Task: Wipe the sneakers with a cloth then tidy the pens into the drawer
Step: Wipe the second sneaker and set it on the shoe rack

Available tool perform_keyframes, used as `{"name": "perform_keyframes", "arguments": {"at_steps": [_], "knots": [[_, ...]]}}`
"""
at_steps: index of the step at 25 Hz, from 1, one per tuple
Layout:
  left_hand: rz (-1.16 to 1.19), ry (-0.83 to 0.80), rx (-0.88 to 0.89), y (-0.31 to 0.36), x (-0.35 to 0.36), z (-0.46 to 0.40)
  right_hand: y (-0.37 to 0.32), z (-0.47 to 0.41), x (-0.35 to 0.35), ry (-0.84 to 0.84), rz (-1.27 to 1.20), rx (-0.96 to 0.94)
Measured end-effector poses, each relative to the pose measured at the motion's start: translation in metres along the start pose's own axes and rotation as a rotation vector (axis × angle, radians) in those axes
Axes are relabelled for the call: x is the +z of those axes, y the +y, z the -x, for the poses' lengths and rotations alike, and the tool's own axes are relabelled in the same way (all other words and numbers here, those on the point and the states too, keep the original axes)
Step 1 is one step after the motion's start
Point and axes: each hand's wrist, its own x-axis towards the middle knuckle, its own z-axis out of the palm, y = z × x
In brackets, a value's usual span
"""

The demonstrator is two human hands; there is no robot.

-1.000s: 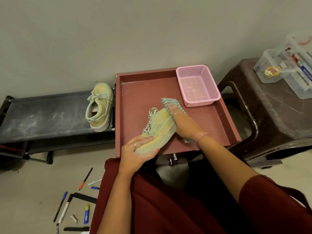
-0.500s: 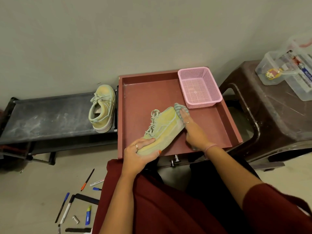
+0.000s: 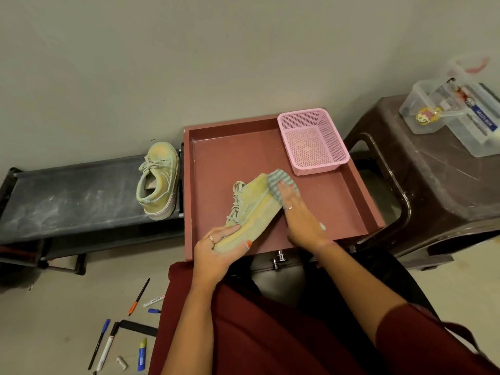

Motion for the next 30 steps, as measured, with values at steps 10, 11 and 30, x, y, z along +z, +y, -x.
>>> {"name": "perform_keyframes", "arguments": {"at_steps": [10,11,30], "knots": [[-0.028,0.001,-0.004,-0.007,-0.003,-0.004,0.002,-0.048,-0.053,-0.03,-0.254,0.591],[-0.032,0.004,-0.011,-0.008,-0.003,-0.006,-0.004,-0.042,-0.055,0.128,-0.228,0.6],[-0.48,0.048,0.029,-0.021,0.014,-0.011,-0.009,-0.036,-0.023,-0.085,0.108,0.178]]}}
